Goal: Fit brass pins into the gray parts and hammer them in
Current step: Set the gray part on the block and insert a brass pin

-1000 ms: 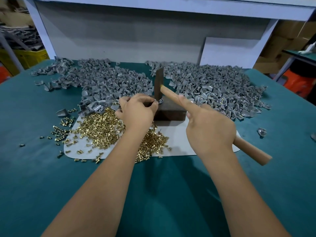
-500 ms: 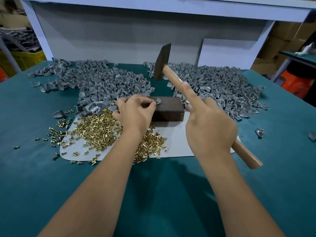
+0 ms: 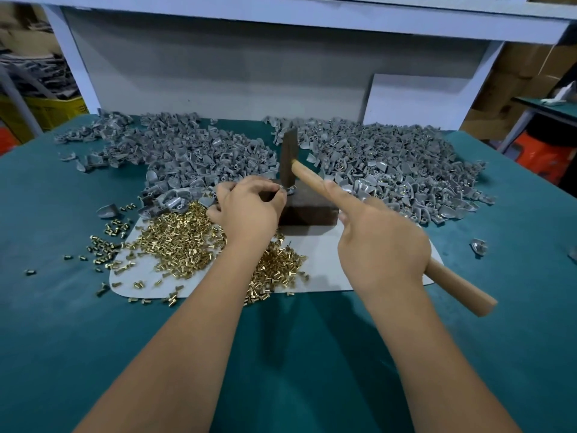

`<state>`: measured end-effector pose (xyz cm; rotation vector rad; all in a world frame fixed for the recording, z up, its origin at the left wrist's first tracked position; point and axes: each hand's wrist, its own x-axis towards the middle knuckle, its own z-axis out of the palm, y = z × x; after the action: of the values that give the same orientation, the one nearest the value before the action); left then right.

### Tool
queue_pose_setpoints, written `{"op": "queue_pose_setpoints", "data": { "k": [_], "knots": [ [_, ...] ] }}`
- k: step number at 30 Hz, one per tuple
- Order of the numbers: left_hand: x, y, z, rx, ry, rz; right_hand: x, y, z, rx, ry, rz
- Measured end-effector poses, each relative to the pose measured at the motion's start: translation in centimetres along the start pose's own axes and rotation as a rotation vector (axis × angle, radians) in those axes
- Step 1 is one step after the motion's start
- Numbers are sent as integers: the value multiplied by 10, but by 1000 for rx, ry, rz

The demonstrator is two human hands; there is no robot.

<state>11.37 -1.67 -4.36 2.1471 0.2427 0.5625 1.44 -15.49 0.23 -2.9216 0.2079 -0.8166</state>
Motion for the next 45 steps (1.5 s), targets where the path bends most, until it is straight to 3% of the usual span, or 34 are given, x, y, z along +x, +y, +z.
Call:
{"op": "queue_pose_setpoints", "data": {
  "k": [4,8,12,16,20,23,27,30,36,45],
  "knots": [
    [-1,-1,2,12,31,17,-4,-6,-4,43,94,-2],
    [-1,-1,0,1,-1,5,1,0,1,0,-40,10],
    [-1,1,1,26,24,17,-2,-6,-3,7,59,20],
    [-2,1,-1,33,-1,12,-1,-2,2,-14,-44,16],
    [-2,1,0,38,36,36,-3,-7,-2,58,37,11],
    [-3,1,-1,27,4,30,-1,0,5,47,-73,35],
    [-4,2,-2,-26,-13,14,0,3,4,174,56,95],
    [-1,0,-12,-106,-144,27,3,8,5,198,126,123],
    [4,1,-22,-250,-291,-21,10,21,12,115,9,215],
    [-1,3,-25,-229,-293,1,14,31,26,115,-107,262]
  ]
}}
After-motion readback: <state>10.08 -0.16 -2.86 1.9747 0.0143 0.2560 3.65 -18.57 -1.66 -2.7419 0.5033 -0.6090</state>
